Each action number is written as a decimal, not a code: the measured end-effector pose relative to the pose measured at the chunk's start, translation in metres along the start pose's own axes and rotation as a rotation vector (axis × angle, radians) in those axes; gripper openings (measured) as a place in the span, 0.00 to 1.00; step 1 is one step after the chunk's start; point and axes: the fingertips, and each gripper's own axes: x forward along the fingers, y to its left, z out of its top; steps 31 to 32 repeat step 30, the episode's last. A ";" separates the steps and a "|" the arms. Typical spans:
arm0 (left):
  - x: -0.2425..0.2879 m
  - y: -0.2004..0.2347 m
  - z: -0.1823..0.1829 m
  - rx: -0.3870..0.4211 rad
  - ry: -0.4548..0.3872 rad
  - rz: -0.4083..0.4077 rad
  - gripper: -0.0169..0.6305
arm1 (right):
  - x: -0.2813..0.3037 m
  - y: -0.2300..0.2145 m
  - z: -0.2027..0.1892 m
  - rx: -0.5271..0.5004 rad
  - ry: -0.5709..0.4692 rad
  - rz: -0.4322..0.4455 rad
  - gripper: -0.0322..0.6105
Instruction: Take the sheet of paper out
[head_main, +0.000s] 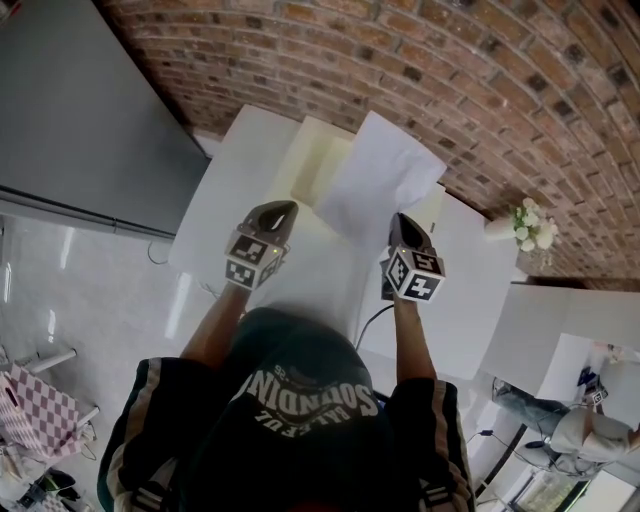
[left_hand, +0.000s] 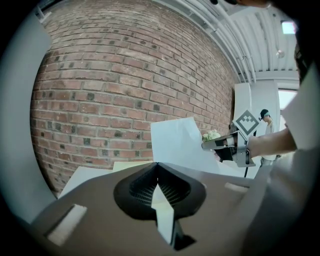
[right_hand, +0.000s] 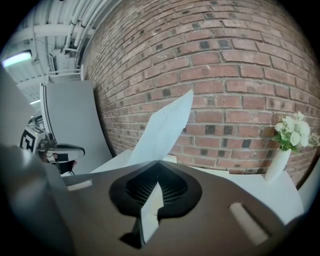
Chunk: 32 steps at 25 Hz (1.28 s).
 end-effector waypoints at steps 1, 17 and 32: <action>0.000 0.000 0.000 0.002 0.000 0.001 0.04 | 0.000 0.003 0.000 -0.004 -0.002 0.004 0.05; -0.006 0.006 0.001 -0.003 -0.001 0.014 0.04 | 0.012 0.017 -0.010 -0.015 0.028 0.032 0.05; -0.005 0.014 -0.003 -0.008 0.011 0.012 0.04 | 0.023 0.025 -0.010 -0.004 0.039 0.044 0.05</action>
